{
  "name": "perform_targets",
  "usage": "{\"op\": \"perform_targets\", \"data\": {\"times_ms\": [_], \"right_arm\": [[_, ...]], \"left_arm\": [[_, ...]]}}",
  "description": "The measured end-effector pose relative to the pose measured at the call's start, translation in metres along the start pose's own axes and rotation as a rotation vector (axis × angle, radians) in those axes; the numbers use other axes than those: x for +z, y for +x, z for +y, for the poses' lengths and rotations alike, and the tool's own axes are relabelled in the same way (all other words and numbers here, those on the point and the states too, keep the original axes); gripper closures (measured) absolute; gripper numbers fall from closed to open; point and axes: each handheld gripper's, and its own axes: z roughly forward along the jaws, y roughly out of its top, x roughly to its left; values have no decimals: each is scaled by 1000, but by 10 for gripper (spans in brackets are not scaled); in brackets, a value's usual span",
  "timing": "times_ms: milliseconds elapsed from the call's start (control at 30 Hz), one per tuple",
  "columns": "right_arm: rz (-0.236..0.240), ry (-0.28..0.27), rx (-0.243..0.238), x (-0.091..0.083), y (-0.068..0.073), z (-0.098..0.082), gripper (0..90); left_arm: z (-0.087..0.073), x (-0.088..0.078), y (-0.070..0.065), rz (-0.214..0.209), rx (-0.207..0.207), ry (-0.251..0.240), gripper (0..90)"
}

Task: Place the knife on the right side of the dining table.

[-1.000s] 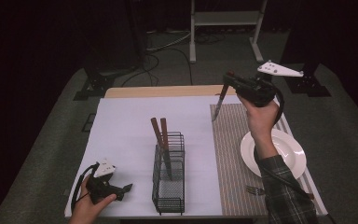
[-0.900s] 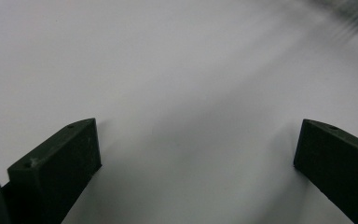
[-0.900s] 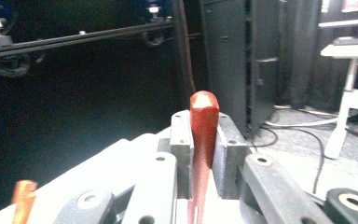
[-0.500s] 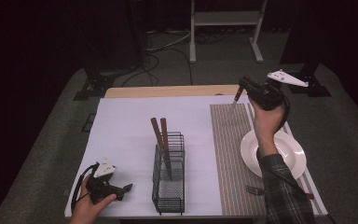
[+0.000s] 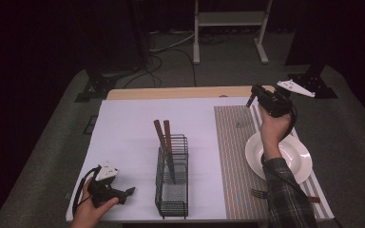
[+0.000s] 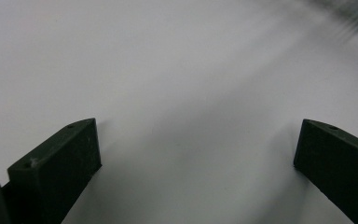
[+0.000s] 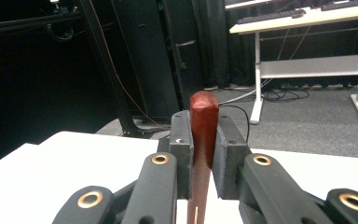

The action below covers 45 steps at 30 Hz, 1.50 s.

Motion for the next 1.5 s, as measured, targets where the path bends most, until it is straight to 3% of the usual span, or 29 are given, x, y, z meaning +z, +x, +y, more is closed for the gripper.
{"op": "perform_targets", "data": {"times_ms": [400, 1500], "right_arm": [[-20, 25, 31, 4, -8, -14, 796], [-65, 40, 97, -18, -45, -21, 723]], "left_arm": [[0, 0, 0, -1, -2, 0, 0], [0, 0, 0, -1, -2, 0, 0]]}}
